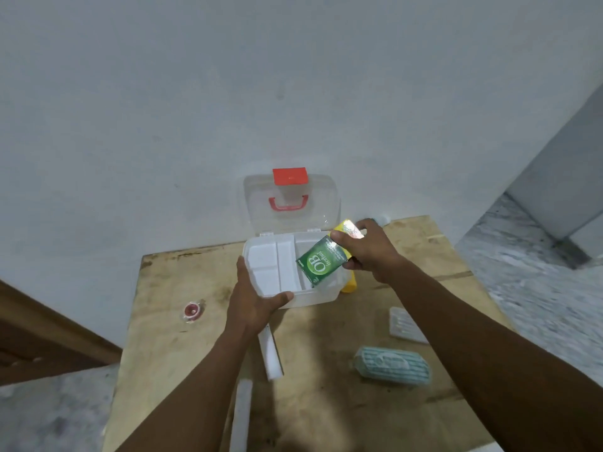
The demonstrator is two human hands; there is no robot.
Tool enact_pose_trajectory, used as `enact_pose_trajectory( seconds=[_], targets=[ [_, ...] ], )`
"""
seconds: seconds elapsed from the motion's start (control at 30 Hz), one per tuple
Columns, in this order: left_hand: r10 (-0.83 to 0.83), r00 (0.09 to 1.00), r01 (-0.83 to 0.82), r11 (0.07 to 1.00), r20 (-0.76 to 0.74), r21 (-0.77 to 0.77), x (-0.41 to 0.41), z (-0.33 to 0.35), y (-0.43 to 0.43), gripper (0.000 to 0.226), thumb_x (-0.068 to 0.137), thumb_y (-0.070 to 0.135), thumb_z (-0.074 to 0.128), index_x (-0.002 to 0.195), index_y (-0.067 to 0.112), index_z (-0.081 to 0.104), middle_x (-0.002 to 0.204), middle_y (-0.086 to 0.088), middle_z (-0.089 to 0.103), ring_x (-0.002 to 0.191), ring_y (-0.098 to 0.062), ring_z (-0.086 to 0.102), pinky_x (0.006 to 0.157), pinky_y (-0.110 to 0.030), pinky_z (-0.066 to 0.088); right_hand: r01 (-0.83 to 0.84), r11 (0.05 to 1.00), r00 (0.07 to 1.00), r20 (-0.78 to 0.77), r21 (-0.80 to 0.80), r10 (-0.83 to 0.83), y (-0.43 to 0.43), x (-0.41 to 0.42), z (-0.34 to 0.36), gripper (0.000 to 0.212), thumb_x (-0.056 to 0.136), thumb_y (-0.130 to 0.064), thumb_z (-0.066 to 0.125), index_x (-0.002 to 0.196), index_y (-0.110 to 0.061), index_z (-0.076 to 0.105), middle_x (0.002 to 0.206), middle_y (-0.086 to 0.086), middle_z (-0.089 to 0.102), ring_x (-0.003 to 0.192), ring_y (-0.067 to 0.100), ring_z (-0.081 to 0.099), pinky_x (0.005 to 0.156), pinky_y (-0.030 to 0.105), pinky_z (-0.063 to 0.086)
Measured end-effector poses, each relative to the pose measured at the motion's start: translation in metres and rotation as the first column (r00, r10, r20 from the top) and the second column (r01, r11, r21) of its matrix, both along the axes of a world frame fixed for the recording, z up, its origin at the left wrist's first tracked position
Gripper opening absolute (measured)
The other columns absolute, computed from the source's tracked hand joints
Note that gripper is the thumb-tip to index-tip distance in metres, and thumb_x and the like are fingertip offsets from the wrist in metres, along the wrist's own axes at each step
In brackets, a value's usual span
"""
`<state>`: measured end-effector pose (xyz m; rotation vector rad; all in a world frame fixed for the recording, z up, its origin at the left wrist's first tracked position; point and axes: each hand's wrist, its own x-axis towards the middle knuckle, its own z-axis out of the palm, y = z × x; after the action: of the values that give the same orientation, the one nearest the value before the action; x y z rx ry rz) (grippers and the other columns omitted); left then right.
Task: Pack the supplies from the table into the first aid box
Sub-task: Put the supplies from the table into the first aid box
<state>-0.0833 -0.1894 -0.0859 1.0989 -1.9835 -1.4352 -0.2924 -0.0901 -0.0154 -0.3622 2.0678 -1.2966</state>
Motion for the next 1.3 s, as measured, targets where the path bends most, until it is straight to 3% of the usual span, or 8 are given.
enact_pose_trajectory(
  seconds=[0.1, 0.27, 0.47, 0.7, 0.83, 1.0, 1.2, 1.3],
  targets=[
    [-0.009, 1.0, 0.009, 1.0, -0.013, -0.005, -0.001, 0.004, 0.001, 0.098, 0.054, 0.039, 0.084, 0.134, 0.03, 0.029, 0.111, 0.024, 0.052, 0.095, 0.003, 0.053, 0.063, -0.01, 0.038, -0.052, 0.997, 0.997, 0.051, -0.057, 0.055, 0.004, -0.007, -0.003, 0.049, 0.091, -0.025, 0.069, 0.131, -0.025, 0.04, 0.123, 0.015, 0.052, 0.079, 0.023, 0.063, 0.061, 0.034, 0.062],
    [0.01, 1.0, -0.01, 1.0, 0.011, 0.002, -0.002, 0.0, -0.001, 0.095, 0.065, 0.025, 0.09, 0.137, 0.03, 0.028, 0.117, 0.014, 0.055, 0.104, -0.014, 0.053, 0.065, -0.017, 0.04, -0.127, 0.988, 0.989, 0.063, -0.084, 0.133, 0.007, -0.01, -0.008, 0.031, 0.097, -0.014, 0.057, 0.123, -0.029, 0.049, 0.121, 0.014, 0.052, 0.092, 0.028, 0.065, 0.07, 0.041, 0.063],
    [-0.001, 1.0, 0.001, 1.0, 0.02, -0.014, -0.003, 0.001, 0.0, 0.097, 0.066, 0.026, 0.089, 0.139, 0.027, 0.026, 0.117, 0.011, 0.052, 0.103, -0.014, 0.051, 0.063, -0.012, 0.037, -0.274, 0.961, 0.961, 0.016, -0.044, 0.274, 0.018, -0.018, -0.009, 0.074, 0.072, 0.012, 0.077, 0.129, -0.02, 0.042, 0.121, 0.016, 0.055, 0.096, 0.021, 0.06, 0.071, 0.036, 0.062],
    [0.003, 0.999, -0.002, 1.0, 0.033, -0.024, -0.004, -0.004, -0.002, 0.097, 0.067, 0.028, 0.088, 0.14, 0.027, 0.025, 0.12, 0.009, 0.051, 0.105, -0.016, 0.051, 0.065, -0.015, 0.041, -0.394, 0.853, 0.798, -0.332, 0.343, 0.502, 0.032, -0.025, 0.007, 0.071, 0.061, -0.022, 0.092, 0.115, -0.025, 0.046, 0.095, 0.006, 0.064, 0.071, 0.022, 0.066, 0.058, 0.037, 0.06],
    [0.0, 0.999, 0.001, 0.999, 0.035, -0.041, -0.005, -0.005, -0.002, 0.096, 0.067, 0.029, 0.089, 0.139, 0.027, 0.025, 0.12, 0.01, 0.049, 0.107, -0.016, 0.051, 0.068, -0.017, 0.044, -0.319, 0.699, 0.508, -0.507, 0.641, 0.696, 0.028, -0.035, 0.012, 0.074, 0.053, -0.05, 0.089, 0.11, -0.025, 0.05, 0.103, 0.002, 0.055, 0.088, 0.022, 0.054, 0.063, 0.032, 0.041],
    [0.01, 0.999, -0.009, 1.0, 0.036, -0.029, -0.004, -0.005, -0.001, 0.098, 0.066, 0.03, 0.088, 0.14, 0.028, 0.024, 0.12, 0.009, 0.051, 0.106, -0.017, 0.051, 0.066, -0.017, 0.042, -0.329, 0.632, 0.364, -0.523, 0.702, 0.771, 0.015, -0.035, 0.016, 0.068, 0.067, -0.041, 0.083, 0.122, -0.017, 0.051, 0.108, 0.006, 0.055, 0.103, 0.027, 0.055, 0.077, 0.032, 0.04],
    [-0.003, 1.0, 0.004, 0.999, 0.015, -0.036, -0.003, 0.0, 0.001, 0.1, 0.061, 0.038, 0.085, 0.139, 0.03, 0.025, 0.115, 0.015, 0.051, 0.1, -0.012, 0.051, 0.061, -0.015, 0.039, -0.254, 0.538, 0.339, -0.447, 0.804, 0.828, -0.018, -0.021, 0.024, 0.063, 0.073, -0.041, 0.081, 0.118, -0.006, 0.054, 0.12, 0.015, 0.042, 0.079, 0.026, 0.05, 0.075, 0.031, 0.044],
    [-0.007, 1.0, 0.008, 0.999, 0.021, -0.037, -0.004, 0.002, 0.001, 0.098, 0.061, 0.042, 0.084, 0.138, 0.03, 0.025, 0.115, 0.016, 0.051, 0.098, -0.008, 0.053, 0.062, -0.013, 0.04, -0.273, 0.492, 0.319, -0.404, 0.827, 0.857, -0.037, -0.013, 0.023, 0.064, 0.073, -0.037, 0.081, 0.121, -0.006, 0.053, 0.123, 0.017, 0.043, 0.089, 0.026, 0.056, 0.076, 0.029, 0.043]
  ],
)
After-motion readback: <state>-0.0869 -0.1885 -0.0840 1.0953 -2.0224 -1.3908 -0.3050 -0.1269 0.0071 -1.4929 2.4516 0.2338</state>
